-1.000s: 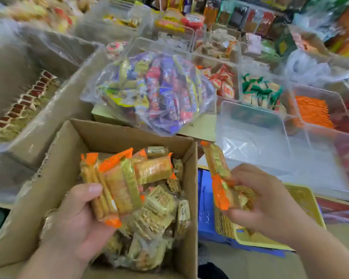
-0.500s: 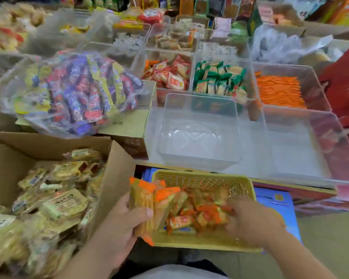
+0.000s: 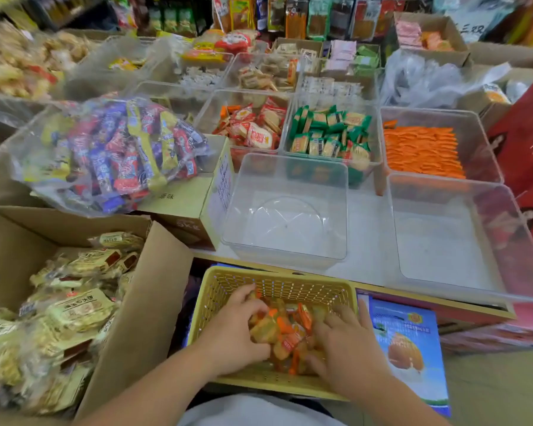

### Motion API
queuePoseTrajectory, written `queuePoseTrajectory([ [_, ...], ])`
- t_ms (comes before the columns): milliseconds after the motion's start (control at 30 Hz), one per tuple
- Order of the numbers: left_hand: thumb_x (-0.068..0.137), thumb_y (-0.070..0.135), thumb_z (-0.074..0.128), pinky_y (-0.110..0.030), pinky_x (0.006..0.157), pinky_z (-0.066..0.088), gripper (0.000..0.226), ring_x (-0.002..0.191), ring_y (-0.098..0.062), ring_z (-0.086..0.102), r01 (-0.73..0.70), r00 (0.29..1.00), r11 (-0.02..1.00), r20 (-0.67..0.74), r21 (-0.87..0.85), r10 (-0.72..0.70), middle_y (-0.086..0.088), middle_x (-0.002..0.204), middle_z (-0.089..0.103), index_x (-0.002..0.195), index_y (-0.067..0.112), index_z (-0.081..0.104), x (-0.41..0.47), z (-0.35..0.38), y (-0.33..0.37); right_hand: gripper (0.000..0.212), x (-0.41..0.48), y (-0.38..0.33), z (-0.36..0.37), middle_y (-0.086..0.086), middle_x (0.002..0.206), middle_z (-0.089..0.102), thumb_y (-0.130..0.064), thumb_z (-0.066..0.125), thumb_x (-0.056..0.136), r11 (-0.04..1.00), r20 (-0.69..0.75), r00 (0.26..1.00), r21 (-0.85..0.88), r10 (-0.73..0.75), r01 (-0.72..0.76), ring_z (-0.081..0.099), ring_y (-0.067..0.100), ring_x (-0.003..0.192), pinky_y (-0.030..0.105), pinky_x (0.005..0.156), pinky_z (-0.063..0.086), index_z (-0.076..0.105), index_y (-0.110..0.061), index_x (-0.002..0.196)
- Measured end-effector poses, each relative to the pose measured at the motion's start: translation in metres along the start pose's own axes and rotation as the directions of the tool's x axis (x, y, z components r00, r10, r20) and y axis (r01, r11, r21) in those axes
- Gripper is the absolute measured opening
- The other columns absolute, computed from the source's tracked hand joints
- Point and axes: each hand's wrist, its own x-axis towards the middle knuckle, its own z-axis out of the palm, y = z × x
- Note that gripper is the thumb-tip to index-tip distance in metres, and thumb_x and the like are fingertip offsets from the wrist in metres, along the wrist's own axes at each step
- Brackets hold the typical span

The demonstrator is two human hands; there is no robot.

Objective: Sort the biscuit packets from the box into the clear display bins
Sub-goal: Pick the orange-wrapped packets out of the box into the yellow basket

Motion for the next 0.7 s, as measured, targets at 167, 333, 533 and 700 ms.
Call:
queuePoseTrajectory([
  [167, 0.068, 0.066, 0.085, -0.038, 0.124, 0.023, 0.113, 0.158, -0.022, 0.013, 0.087, 0.985, 0.992, 0.144, 0.09, -0.099, 0.013, 0.171, -0.017, 0.155, 0.062, 0.013, 0.008, 0.001, 0.002, 0.05, -0.001, -0.006, 0.005, -0.009, 0.088, 0.073, -0.06, 0.086, 0.054, 0.998, -0.039, 0.997, 0.032, 0.062, -0.061, 0.069, 0.034, 0.107, 0.073, 0.101, 0.039, 0.08, -0.028, 0.092],
  [333, 0.083, 0.07, 0.069, -0.029, 0.121, 0.02, 0.085, 0.154, -0.005, 0.016, -0.012, 1.0, 1.0, -0.025, 0.02, 0.012, 0.021, 0.169, 0.008, 0.152, 0.064, 0.019, -0.025, -0.031, -0.007, 0.032, 0.012, -0.033, 0.001, -0.01, 0.084, 0.069, -0.059, 0.071, 0.063, 0.984, -0.147, 0.988, 0.177, 0.052, -0.025, 0.063, 0.037, 0.117, 0.075, 0.107, 0.029, 0.076, -0.034, 0.083],
  [533, 0.09, 0.05, 0.073, -0.017, 0.096, 0.041, 0.049, 0.11, 0.002, 0.05, 0.118, 0.898, 0.992, -0.43, 0.033, -0.092, 0.018, 0.133, 0.049, 0.135, 0.039, 0.059, -0.098, -0.101, -0.063, 0.032, 0.043, -0.112, -0.013, -0.007, 0.088, 0.07, -0.044, 0.087, 0.062, 0.848, -0.155, 0.974, 0.481, -0.167, 0.222, 0.067, 0.034, 0.099, 0.047, 0.097, 0.05, 0.077, -0.024, 0.085],
  [700, 0.088, 0.046, 0.075, -0.031, 0.094, 0.046, 0.045, 0.112, -0.011, 0.056, 0.375, 0.701, 0.927, -0.655, 0.002, -0.282, 0.014, 0.125, 0.056, 0.13, 0.035, 0.062, -0.161, -0.169, -0.159, 0.038, 0.066, -0.197, -0.035, -0.012, 0.1, 0.067, -0.056, 0.074, 0.073, 0.692, -0.113, 0.937, 0.646, -0.33, 0.322, 0.063, 0.012, 0.101, 0.02, 0.093, 0.043, 0.076, -0.027, 0.097],
])
